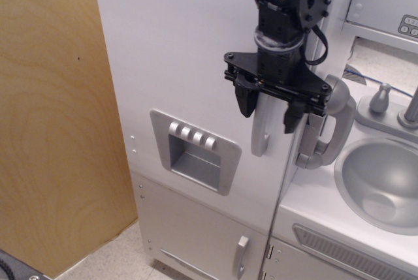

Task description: Open fridge

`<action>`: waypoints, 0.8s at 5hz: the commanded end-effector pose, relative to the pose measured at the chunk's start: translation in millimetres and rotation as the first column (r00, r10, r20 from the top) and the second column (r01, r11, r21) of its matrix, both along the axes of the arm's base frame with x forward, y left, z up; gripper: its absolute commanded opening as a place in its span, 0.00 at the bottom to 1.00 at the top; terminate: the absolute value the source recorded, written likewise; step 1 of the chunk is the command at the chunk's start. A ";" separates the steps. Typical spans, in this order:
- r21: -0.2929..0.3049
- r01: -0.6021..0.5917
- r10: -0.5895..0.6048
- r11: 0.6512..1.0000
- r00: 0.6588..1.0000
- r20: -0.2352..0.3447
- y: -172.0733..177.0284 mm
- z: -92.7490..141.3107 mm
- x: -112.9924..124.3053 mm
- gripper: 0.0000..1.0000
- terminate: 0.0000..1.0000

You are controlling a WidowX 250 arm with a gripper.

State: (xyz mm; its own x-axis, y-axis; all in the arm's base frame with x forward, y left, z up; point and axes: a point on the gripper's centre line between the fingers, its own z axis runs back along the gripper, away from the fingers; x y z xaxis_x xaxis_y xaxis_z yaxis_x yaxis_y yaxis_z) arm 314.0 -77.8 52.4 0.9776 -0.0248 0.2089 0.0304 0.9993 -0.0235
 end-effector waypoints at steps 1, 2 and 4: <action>-0.034 0.058 -0.053 0.998 0.988 0.144 2.4 19.9 15.1 0.00 0.00; -0.025 0.049 -0.044 0.998 0.982 0.183 5.4 20.4 12.4 0.00 0.00; -0.038 0.056 -0.048 0.998 0.979 0.199 13.1 24.2 -22.3 0.00 0.00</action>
